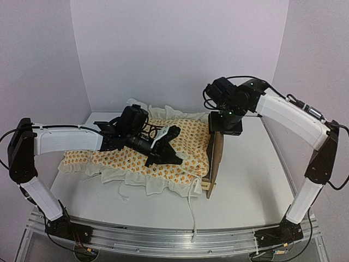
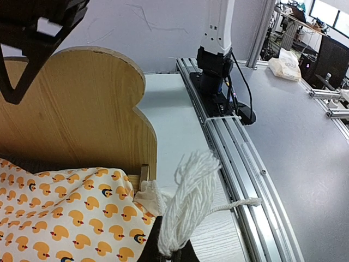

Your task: Set up the pet bed

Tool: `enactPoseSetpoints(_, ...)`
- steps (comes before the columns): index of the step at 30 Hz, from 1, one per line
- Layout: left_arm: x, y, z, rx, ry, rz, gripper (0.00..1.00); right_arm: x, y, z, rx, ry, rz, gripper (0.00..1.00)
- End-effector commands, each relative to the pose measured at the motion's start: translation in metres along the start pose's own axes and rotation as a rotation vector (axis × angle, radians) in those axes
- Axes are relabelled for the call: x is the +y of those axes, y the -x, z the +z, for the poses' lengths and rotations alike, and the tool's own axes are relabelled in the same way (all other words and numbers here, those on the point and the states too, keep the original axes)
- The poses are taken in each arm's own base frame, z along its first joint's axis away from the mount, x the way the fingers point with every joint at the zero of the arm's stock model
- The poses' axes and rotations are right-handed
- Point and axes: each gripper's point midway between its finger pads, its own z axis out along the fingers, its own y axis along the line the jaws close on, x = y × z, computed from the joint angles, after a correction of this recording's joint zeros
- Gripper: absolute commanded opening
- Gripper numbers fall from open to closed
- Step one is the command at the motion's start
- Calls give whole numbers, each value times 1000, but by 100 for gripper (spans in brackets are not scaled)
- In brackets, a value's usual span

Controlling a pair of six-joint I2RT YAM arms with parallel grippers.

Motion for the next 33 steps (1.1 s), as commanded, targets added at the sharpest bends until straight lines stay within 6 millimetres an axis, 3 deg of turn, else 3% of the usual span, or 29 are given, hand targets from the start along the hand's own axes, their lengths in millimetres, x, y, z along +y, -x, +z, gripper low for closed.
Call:
enactPoseSetpoints(1,-32,5,-4,-4,-91,119,0,-10,14,-11,-29,-14,13,24)
enactPoseSetpoints(3,-45,5,3,2,-133,144,0,-9,20,-8,-41,-24,5,9)
enactPoseSetpoints(7,-62,14,19,-11,-189,180,0,-12,36,9,-43,-49,-1,1)
enactPoseSetpoints(11,-54,26,25,-37,-176,215,0,-23,59,30,-62,-81,20,0)
enactPoseSetpoints(15,-57,29,43,-47,-200,304,0,-22,100,46,-151,-67,85,0)
enactPoseSetpoints(18,-55,11,57,-18,-213,296,0,-4,121,61,-187,-33,92,0)
enactPoseSetpoints(21,-59,-34,59,75,-218,315,0,6,125,74,-169,-2,72,1)
enactPoseSetpoints(22,-60,-47,57,106,-214,319,0,8,125,77,-159,11,67,4)
enactPoseSetpoints(24,-62,-70,53,158,-213,296,0,13,120,76,-139,43,49,19)
enactPoseSetpoints(25,-62,-76,51,165,-216,289,0,14,119,72,-135,57,45,29)
enactPoseSetpoints(27,-58,-86,47,176,-208,287,0,19,115,64,-121,101,19,40)
enactPoseSetpoints(30,-51,-105,43,202,-191,313,0,28,114,40,-124,188,-34,57)
enactPoseSetpoints(33,-48,-127,43,238,-198,330,0,29,116,5,-158,258,-80,64)
